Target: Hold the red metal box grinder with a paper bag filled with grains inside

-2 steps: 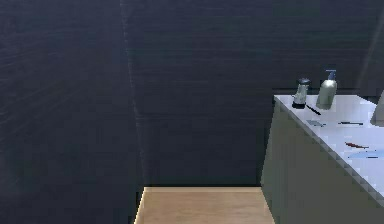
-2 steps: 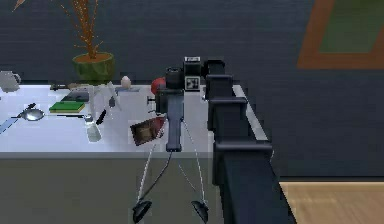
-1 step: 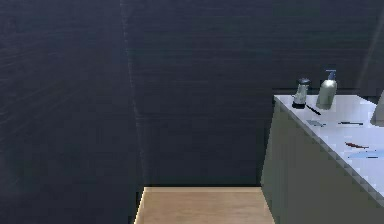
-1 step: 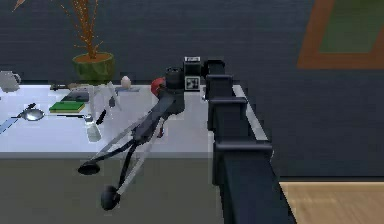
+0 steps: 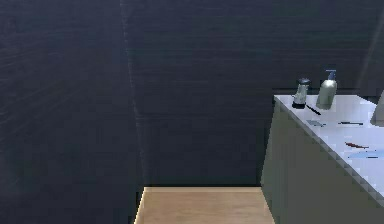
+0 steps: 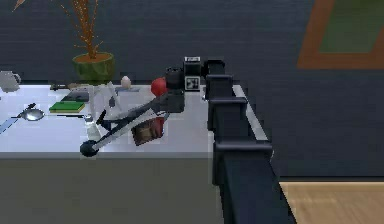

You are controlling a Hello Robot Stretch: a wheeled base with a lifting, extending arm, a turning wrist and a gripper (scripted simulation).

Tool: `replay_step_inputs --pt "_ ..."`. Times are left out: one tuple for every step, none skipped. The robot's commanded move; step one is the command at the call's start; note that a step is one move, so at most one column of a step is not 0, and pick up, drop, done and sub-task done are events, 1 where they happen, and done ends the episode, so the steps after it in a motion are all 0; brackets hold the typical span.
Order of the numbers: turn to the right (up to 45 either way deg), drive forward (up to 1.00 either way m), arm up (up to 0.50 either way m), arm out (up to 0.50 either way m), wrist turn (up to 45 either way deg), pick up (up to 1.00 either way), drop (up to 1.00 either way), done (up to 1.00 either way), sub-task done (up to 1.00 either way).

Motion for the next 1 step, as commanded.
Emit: replay_step_inputs --pt "0.0 0.0 0.0 0.0 45.0 0.0 0.0 0.0 0.0"
